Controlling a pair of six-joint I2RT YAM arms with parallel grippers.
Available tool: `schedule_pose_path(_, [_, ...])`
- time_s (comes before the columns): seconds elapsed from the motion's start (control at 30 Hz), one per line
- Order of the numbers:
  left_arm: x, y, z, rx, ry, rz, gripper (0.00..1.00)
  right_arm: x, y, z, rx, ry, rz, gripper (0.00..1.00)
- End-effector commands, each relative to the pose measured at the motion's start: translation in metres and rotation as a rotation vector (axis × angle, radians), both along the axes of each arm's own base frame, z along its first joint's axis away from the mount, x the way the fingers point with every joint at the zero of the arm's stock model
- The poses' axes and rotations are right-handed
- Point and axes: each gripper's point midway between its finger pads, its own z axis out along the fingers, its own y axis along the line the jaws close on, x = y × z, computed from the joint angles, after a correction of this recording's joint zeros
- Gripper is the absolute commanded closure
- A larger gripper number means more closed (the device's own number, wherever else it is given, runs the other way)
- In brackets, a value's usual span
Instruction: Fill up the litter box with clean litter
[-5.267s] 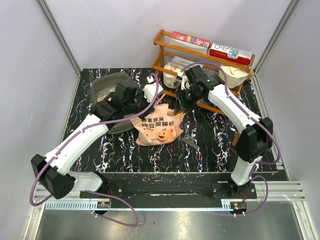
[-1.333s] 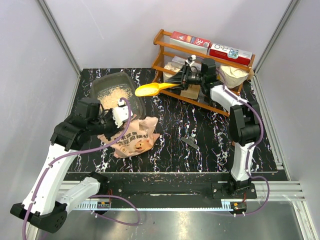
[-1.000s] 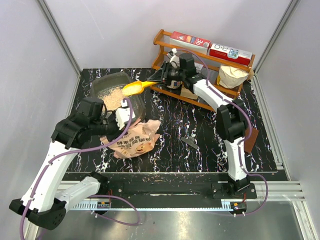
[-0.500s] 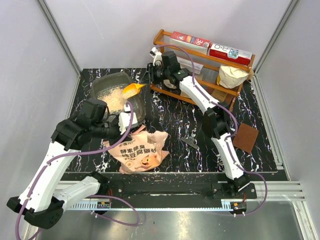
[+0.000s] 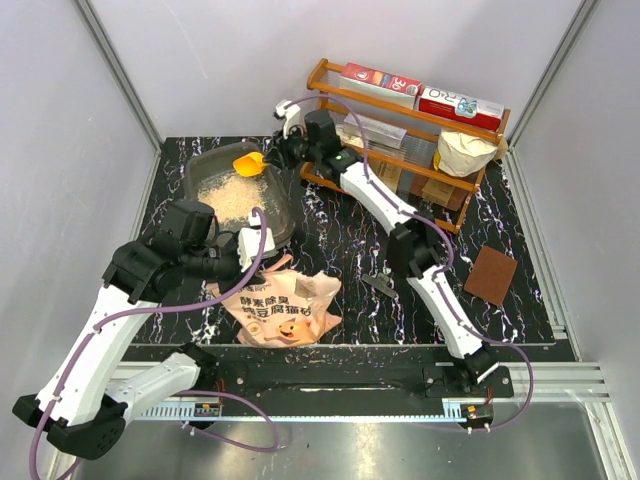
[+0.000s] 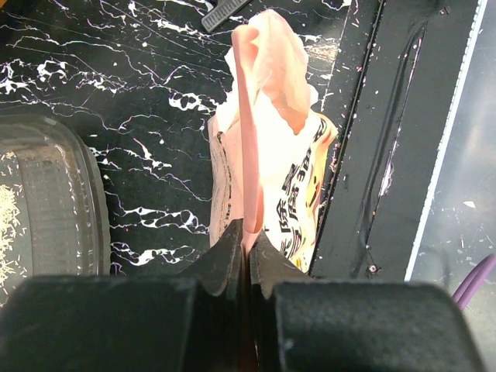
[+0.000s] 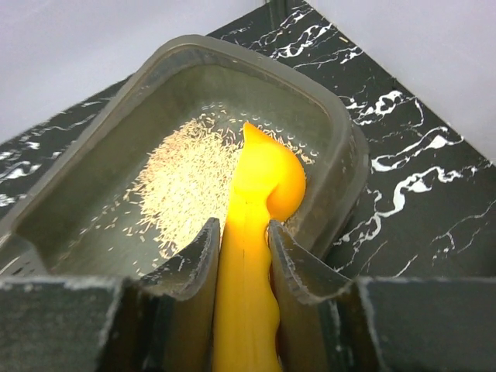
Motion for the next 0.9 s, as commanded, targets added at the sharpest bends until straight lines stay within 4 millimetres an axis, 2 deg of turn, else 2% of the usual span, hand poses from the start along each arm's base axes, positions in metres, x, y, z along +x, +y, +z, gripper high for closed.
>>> schedule_pose_path(0.0, [0.021,-0.024,0.066,-0.2,-0.265,-0.059,1.0,0.026,0.014,-0.019,-0.053,-0.192,-0.098,1.0])
schedule_pose_path(0.03, [0.021,-0.024,0.065,-0.203,-0.261,-0.057,1.0,0.026,0.018,-0.027,-0.057,-0.193,-0.097,1.0])
schedule_pose_path(0.13, [0.022,-0.025,0.065,-0.204,-0.252,-0.051,1.0,0.018,0.027,-0.029,-0.055,-0.204,-0.07,1.0])
schedule_pose_path(0.2, [0.023,-0.025,0.065,-0.205,-0.25,-0.049,1.0,0.011,0.029,-0.039,-0.073,-0.186,-0.044,1.0])
schedule_pose_path(0.23, [0.022,-0.025,0.065,-0.205,-0.246,-0.049,1.0,0.004,0.03,-0.03,-0.062,-0.185,-0.015,1.0])
schedule_pose_path(0.27, [0.023,-0.024,0.064,-0.206,-0.246,-0.047,1.0,-0.001,0.028,-0.044,-0.082,-0.156,0.004,1.0])
schedule_pose_path(0.3, [0.023,-0.024,0.064,-0.207,-0.244,-0.044,1.0,-0.006,0.028,-0.045,-0.086,-0.146,0.021,1.0])
schedule_pose_path(0.33, [0.024,-0.023,0.064,-0.207,-0.242,-0.04,1.0,-0.014,0.028,-0.03,-0.072,-0.153,0.053,1.0])
schedule_pose_path(0.37, [0.025,-0.023,0.063,-0.207,-0.243,-0.039,1.0,-0.023,0.026,-0.044,-0.092,-0.123,0.076,1.0])
schedule_pose_path(0.4, [0.024,-0.023,0.064,-0.211,-0.241,-0.036,1.0,-0.029,0.025,-0.044,-0.093,-0.111,0.099,1.0])
schedule_pose_path(0.43, [0.024,-0.022,0.064,-0.212,-0.243,-0.034,1.0,-0.04,0.025,-0.032,-0.079,-0.113,0.148,1.0])
schedule_pose_path(0.47, [0.024,-0.023,0.063,-0.212,-0.239,-0.035,1.0,-0.049,0.022,-0.043,-0.094,-0.079,0.17,1.0])
schedule_pose_path(0.5, [0.024,-0.022,0.062,-0.211,-0.237,-0.033,1.0,-0.056,0.023,-0.042,-0.092,-0.072,0.191,1.0])
schedule_pose_path(0.53, [0.024,-0.022,0.062,-0.212,-0.238,-0.034,1.0,-0.064,0.022,-0.03,-0.079,-0.075,0.218,1.0])
schedule_pose_path(0.57, [0.023,-0.022,0.062,-0.213,-0.237,-0.036,1.0,-0.071,0.02,-0.038,-0.089,-0.051,0.233,1.0])
schedule_pose_path(0.6, [0.024,-0.023,0.061,-0.213,-0.236,-0.035,1.0,-0.075,0.019,-0.035,-0.086,-0.046,0.246,1.0])
schedule_pose_path(0.63, [0.024,-0.023,0.061,-0.215,-0.233,-0.034,1.0,-0.082,0.019,-0.024,-0.071,-0.052,0.267,1.0])
schedule_pose_path(0.67, [0.024,-0.023,0.062,-0.22,-0.235,-0.035,1.0,-0.087,0.018,-0.027,-0.072,-0.034,0.279,1.0])
schedule_pose_path(0.77, [0.026,-0.024,0.062,-0.23,-0.229,-0.027,1.0,-0.099,0.016,-0.018,-0.06,-0.008,0.311,1.0])
schedule_pose_path(0.87, [0.025,-0.024,0.062,-0.233,-0.224,-0.027,1.0,-0.095,0.013,-0.008,-0.063,-0.035,0.277,1.0])
